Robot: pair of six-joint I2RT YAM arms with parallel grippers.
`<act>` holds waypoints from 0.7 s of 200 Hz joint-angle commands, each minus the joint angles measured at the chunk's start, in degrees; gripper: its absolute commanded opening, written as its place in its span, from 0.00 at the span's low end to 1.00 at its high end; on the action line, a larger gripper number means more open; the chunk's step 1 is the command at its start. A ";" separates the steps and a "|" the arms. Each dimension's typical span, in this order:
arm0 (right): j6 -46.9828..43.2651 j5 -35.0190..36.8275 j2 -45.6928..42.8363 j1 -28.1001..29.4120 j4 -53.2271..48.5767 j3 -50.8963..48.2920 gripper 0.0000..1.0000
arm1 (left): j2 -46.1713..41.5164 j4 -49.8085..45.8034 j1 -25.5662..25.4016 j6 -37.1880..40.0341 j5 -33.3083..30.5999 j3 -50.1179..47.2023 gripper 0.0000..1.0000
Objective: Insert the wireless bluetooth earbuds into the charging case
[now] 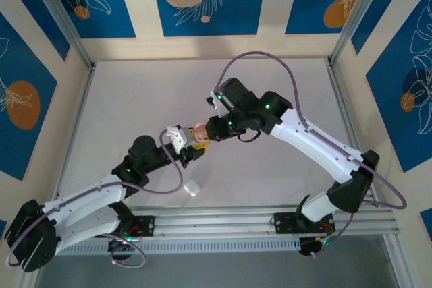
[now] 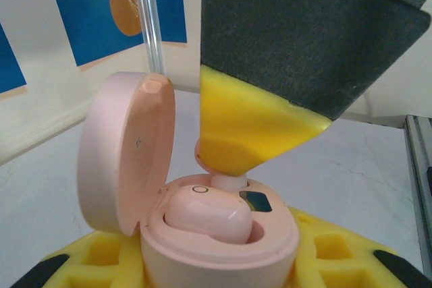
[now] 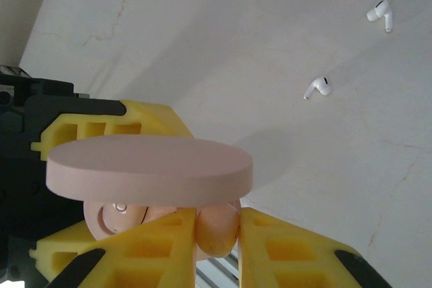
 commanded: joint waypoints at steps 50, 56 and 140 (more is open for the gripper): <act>-2.27 0.92 2.16 1.86 -4.82 4.08 0.24 | -0.38 2.01 -0.90 1.13 1.15 2.12 0.33; -2.22 0.90 2.09 1.91 -4.74 4.25 0.25 | -0.36 2.07 -0.93 1.19 1.11 2.12 0.33; -1.44 6.01 1.71 2.08 -5.68 5.53 0.21 | -0.16 2.25 -0.96 0.86 1.61 1.85 0.33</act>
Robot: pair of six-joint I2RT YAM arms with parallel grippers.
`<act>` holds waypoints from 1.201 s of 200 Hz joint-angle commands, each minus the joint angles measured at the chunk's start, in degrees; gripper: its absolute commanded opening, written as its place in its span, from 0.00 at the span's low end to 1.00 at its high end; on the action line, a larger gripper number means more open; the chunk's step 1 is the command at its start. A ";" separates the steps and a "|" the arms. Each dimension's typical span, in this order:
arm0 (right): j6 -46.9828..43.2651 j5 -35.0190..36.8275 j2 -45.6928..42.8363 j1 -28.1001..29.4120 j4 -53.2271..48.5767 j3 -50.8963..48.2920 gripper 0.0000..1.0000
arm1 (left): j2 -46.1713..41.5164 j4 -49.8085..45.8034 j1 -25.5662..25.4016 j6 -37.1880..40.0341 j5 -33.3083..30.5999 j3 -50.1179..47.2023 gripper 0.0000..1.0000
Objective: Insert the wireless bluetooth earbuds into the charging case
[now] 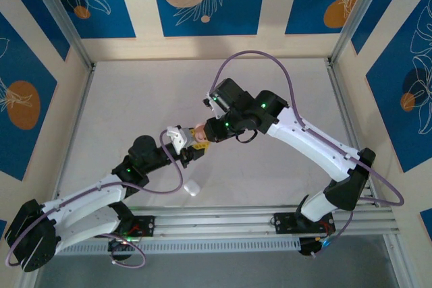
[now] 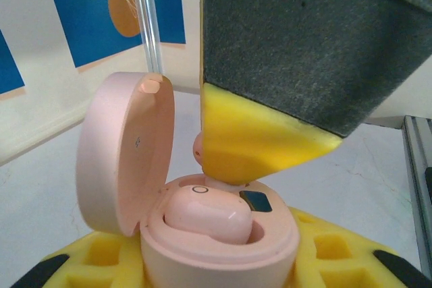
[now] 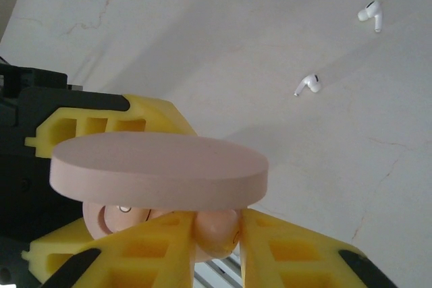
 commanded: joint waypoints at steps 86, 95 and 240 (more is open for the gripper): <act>-3.66 4.05 5.62 2.73 -10.22 7.85 0.20 | -0.40 2.73 -0.75 0.88 1.43 1.83 0.33; -3.70 4.07 5.94 2.84 -10.22 8.01 0.20 | -0.40 2.70 -0.78 0.82 1.44 1.75 0.33; -3.41 2.83 2.44 2.84 -5.82 8.73 0.32 | -0.28 4.89 -0.82 -0.43 1.61 0.51 0.33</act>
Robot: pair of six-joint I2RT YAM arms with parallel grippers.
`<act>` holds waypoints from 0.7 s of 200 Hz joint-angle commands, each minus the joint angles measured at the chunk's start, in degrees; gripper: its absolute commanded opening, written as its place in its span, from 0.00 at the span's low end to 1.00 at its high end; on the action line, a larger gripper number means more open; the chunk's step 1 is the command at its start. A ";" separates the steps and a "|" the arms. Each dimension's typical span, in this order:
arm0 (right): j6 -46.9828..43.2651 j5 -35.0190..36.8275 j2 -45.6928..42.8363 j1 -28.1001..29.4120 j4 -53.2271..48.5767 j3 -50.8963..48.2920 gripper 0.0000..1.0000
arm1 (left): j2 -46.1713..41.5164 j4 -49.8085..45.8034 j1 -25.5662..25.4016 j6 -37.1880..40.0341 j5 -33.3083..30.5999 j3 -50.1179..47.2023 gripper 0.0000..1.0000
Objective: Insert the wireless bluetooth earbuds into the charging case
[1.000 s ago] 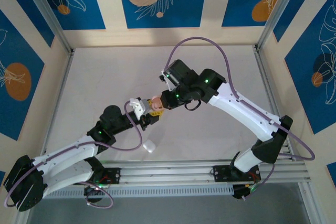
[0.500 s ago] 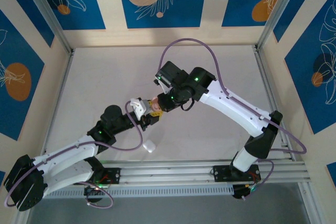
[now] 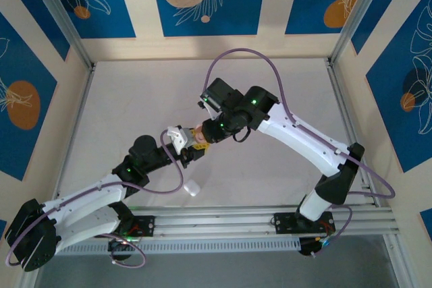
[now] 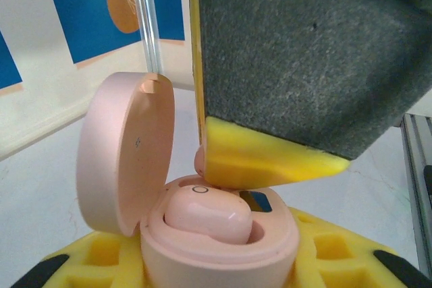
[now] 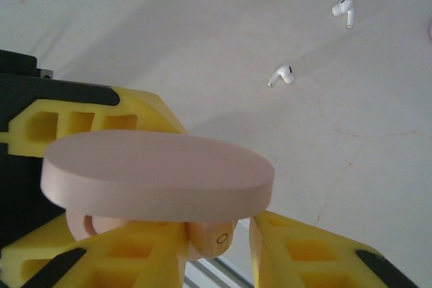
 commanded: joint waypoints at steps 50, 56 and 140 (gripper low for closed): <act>0.55 -1.68 -4.54 0.49 2.72 0.01 0.32 | -0.31 5.45 -0.75 -0.42 1.70 0.43 0.33; 0.71 -1.49 -4.66 0.46 2.65 0.01 0.32 | -0.42 5.44 -0.72 -0.42 1.62 0.51 0.33; 8.64 -4.64 -21.32 -3.53 20.61 -14.97 0.36 | -1.89 6.97 -0.70 -1.27 2.40 -0.03 0.33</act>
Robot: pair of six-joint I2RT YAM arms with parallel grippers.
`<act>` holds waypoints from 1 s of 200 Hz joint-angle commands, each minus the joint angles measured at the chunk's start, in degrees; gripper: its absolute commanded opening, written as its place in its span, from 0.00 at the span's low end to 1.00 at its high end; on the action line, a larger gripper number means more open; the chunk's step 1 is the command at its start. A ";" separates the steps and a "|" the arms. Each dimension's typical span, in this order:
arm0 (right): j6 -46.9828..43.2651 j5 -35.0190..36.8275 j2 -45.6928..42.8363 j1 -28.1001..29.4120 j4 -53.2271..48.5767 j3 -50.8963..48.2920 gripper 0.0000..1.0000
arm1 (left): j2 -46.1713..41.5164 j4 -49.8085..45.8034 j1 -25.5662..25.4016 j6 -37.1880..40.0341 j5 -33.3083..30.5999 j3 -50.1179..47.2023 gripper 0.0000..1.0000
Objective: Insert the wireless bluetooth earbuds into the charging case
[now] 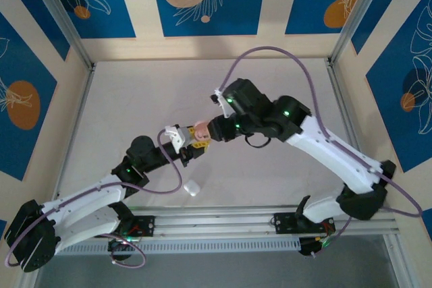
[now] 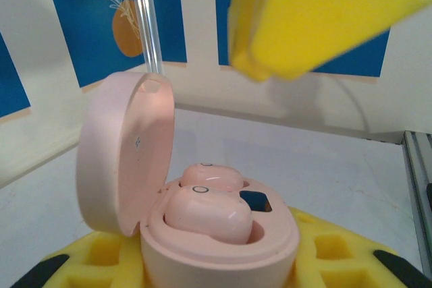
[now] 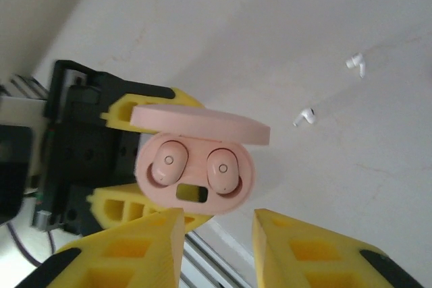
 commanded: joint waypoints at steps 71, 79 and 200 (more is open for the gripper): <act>19.38 -20.00 -11.41 -13.85 23.72 -16.90 0.55 | -1.09 4.79 -0.77 -6.24 7.72 1.46 0.34; 19.85 -20.78 -10.52 -13.99 23.74 -16.61 0.55 | -0.81 5.30 -0.74 -6.86 8.28 1.63 0.34; 19.28 -30.66 -2.72 -14.65 18.91 -14.39 0.56 | 0.74 10.48 -1.05 -9.62 7.83 2.19 0.34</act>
